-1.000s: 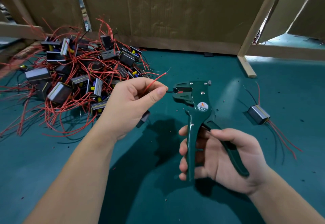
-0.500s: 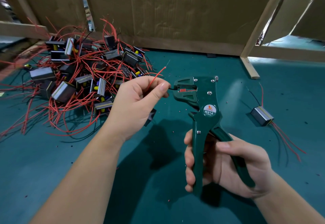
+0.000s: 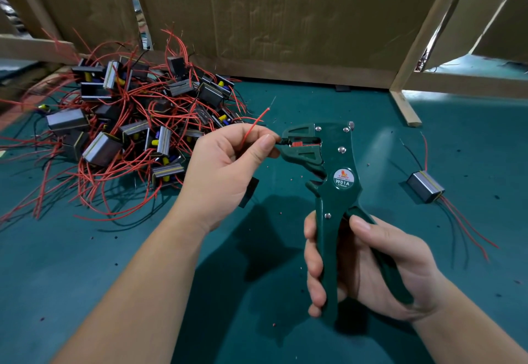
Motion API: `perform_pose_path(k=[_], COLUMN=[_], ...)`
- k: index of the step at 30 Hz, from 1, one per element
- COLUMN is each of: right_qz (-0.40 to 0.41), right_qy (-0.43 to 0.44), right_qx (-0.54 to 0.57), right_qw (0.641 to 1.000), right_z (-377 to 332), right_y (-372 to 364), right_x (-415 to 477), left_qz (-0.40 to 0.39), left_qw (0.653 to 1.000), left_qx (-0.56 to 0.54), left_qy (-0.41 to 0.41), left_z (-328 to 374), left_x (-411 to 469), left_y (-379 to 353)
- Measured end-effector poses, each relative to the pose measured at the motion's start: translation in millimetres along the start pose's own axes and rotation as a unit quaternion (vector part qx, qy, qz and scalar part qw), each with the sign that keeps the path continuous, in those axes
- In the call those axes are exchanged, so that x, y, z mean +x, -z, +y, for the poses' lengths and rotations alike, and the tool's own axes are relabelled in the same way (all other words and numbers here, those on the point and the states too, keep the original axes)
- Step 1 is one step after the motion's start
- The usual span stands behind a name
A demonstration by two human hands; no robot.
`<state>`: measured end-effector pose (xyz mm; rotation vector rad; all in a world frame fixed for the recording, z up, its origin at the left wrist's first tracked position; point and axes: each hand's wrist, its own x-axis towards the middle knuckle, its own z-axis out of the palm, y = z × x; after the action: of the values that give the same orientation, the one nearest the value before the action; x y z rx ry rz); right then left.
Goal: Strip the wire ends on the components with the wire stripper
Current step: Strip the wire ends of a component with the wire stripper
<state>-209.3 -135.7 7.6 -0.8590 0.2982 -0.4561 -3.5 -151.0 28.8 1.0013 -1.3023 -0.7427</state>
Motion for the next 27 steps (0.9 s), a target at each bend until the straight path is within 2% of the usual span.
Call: perform_pose_path(k=[9, 12, 14, 16, 18, 20, 22, 25, 27], right_qz=[0.007, 0.077, 0.157, 0.196, 0.169, 0.140, 0.130, 0.112, 0.102], right_qy=[0.003, 0.035, 0.067, 0.075, 0.080, 0.098, 0.115, 0.111, 0.102], right_qx=[0.009, 0.006, 0.011, 0.018, 0.038, 0.063, 0.061, 0.023, -0.009], right_qw=[1.000, 0.996, 0.985, 0.978, 0.982, 0.983, 0.983, 0.987, 0.989], right_z=[0, 6, 8, 8, 5, 2, 1, 4, 6], right_y=[0, -7, -11, -11, -9, -7, -6, -6, -9], right_x=[0, 6, 10, 12, 13, 14, 15, 16, 16], left_qz=[-0.006, 0.001, 0.017, 0.008, -0.003, 0.020, 0.044, 0.041, 0.026], left_qw=[1.000, 1.000, 0.996, 0.994, 0.996, 0.992, 0.973, 0.904, 0.874], left_qx=[0.006, -0.005, -0.050, -0.048, -0.027, -0.071, -0.183, -0.376, -0.426], left_qy=[0.005, 0.023, 0.075, 0.098, 0.089, 0.100, 0.135, 0.198, 0.234], left_z=[0, -1, -4, -8, -10, -8, -6, 0, 3], left_x=[0, 1, 3, 3, 1, 1, 2, 1, -1], left_y=[0, 0, 1, 0, -4, -7, -10, -17, -21])
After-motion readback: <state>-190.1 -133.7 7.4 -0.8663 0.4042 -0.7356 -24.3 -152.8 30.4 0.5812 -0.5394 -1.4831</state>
